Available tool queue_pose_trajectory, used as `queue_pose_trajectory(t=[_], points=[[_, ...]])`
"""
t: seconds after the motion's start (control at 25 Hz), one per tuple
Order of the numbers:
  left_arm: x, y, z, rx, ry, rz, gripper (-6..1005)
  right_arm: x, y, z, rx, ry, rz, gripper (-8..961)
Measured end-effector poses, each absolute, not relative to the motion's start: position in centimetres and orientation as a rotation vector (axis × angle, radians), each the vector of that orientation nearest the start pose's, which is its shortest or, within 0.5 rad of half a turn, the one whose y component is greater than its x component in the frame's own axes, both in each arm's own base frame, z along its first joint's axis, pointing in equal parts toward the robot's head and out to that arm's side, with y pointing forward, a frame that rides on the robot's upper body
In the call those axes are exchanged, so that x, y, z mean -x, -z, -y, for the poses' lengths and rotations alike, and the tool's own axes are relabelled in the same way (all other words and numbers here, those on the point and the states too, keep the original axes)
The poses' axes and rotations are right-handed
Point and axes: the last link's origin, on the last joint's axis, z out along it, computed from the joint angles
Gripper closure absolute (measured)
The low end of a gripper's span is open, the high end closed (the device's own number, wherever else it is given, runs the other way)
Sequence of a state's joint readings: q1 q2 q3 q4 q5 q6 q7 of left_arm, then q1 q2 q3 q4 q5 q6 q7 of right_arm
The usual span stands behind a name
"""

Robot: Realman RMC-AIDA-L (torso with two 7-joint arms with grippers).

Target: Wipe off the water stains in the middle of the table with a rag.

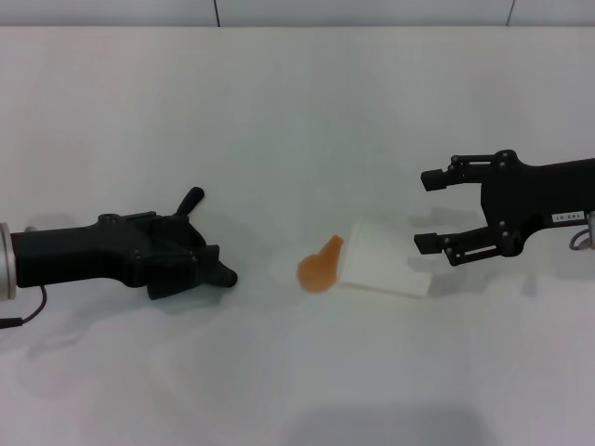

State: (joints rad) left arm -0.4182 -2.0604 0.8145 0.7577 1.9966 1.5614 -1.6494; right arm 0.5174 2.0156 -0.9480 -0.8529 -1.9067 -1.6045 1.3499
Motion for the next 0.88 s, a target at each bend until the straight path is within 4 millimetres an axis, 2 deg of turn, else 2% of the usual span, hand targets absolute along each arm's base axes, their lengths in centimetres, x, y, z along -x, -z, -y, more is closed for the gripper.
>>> queue_pose_trajectory(t=[0.72, 0.88], points=[[28.54, -0.76, -30.82, 2.71, 0.592, 0.978, 152, -23.16, -2.21, -33.84, 2.892, -0.533, -0.223, 114], [28.55, -0.77, -30.82, 2.71, 0.592, 0.978, 152, -22.9, -2.93, -34.24, 2.893, -0.477, -0.268, 113]])
